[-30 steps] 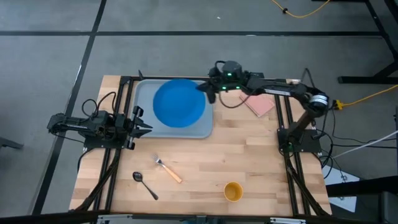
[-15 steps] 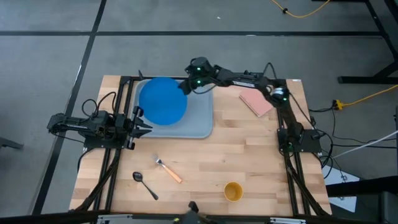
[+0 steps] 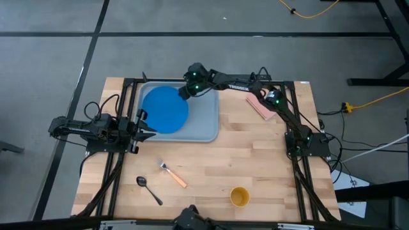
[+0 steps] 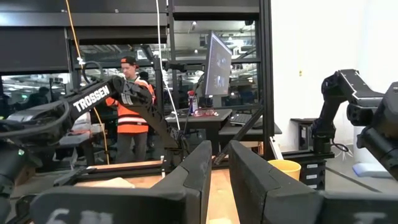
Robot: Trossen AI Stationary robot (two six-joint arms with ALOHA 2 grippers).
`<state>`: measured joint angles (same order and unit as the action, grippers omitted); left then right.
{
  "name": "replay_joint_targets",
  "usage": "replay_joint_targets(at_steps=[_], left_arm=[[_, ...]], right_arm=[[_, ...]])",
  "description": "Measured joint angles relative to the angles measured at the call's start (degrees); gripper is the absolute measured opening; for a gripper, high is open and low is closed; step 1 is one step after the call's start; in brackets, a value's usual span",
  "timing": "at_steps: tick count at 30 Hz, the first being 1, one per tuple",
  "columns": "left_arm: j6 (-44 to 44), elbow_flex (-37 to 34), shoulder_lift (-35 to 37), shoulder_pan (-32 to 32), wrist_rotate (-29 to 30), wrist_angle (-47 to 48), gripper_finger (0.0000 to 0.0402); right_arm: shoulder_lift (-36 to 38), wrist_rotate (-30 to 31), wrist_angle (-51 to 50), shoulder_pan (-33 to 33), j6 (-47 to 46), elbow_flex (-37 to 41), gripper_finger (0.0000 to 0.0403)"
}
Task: Pick and place plate/cup/fork/spoon on tray
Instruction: Put the blue plate on the gray serving tray
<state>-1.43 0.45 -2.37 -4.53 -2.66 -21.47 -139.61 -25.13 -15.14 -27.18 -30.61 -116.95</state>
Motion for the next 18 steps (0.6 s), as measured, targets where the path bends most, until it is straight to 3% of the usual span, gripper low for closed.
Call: replay_joint_targets(at_steps=[10, 18], left_arm=[[-0.15, 0.00, 0.00, 0.02, 0.01, 0.01, 0.0049], [-0.17, -0.02, -0.01, 0.01, 0.02, 0.02, 0.0049]], right_arm=[[0.04, -2.34, -1.18, -0.02, 5.59, 0.00, 0.0025], [0.04, 1.55, -0.80, 0.00, 5.64, 0.00, 0.0027]])
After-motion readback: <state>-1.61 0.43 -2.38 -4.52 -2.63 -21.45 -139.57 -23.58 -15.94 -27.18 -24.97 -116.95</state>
